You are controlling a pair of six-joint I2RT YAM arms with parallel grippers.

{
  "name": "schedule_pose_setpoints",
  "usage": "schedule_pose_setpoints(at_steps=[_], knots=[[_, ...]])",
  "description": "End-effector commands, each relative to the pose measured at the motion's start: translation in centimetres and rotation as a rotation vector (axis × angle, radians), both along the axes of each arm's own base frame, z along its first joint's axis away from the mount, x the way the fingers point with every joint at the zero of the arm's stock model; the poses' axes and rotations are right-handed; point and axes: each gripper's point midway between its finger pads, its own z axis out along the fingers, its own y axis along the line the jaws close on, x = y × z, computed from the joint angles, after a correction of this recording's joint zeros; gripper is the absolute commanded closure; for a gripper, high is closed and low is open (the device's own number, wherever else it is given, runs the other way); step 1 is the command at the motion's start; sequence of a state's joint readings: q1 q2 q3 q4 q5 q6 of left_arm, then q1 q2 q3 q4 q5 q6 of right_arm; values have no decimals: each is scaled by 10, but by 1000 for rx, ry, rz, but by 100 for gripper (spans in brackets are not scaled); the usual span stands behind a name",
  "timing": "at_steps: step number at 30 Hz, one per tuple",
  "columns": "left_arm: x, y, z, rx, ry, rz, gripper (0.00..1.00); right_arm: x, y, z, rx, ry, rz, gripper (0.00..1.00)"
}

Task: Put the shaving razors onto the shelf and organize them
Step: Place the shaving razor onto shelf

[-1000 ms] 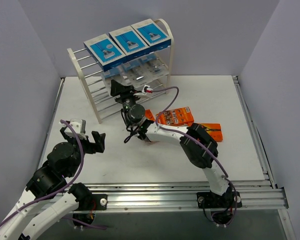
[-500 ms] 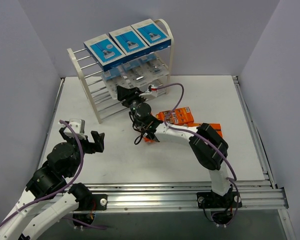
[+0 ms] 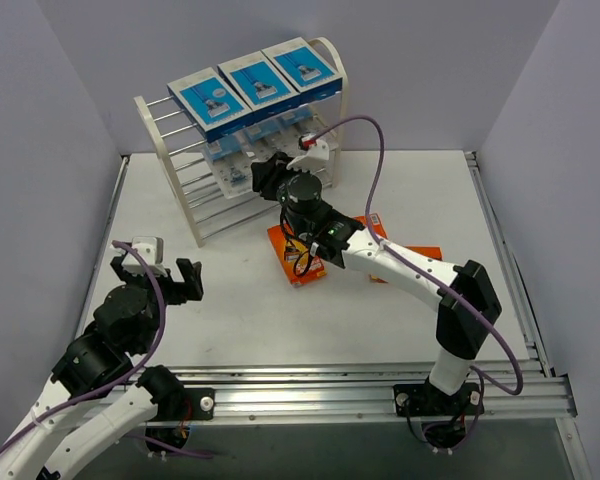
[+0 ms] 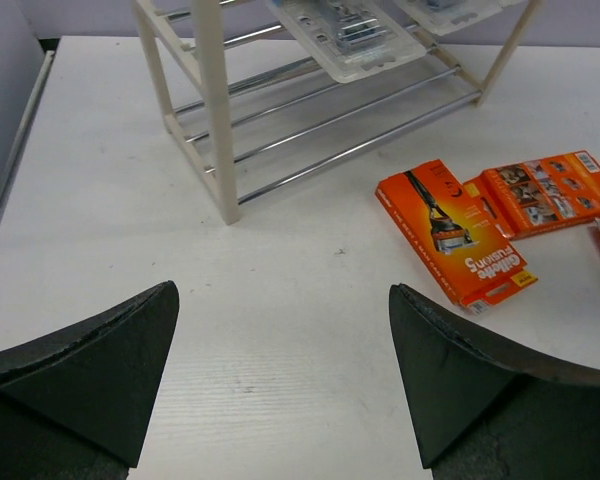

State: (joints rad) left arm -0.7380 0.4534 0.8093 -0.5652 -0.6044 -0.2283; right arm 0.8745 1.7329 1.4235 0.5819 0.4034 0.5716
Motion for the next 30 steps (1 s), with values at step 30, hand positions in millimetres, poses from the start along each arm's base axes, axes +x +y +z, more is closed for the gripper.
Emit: schedule_pose_setpoints(at_steps=[30], knots=[[159, 46, 166, -132, -119, 267, 6, -20, -1, -106, -368, 197, 208, 76]])
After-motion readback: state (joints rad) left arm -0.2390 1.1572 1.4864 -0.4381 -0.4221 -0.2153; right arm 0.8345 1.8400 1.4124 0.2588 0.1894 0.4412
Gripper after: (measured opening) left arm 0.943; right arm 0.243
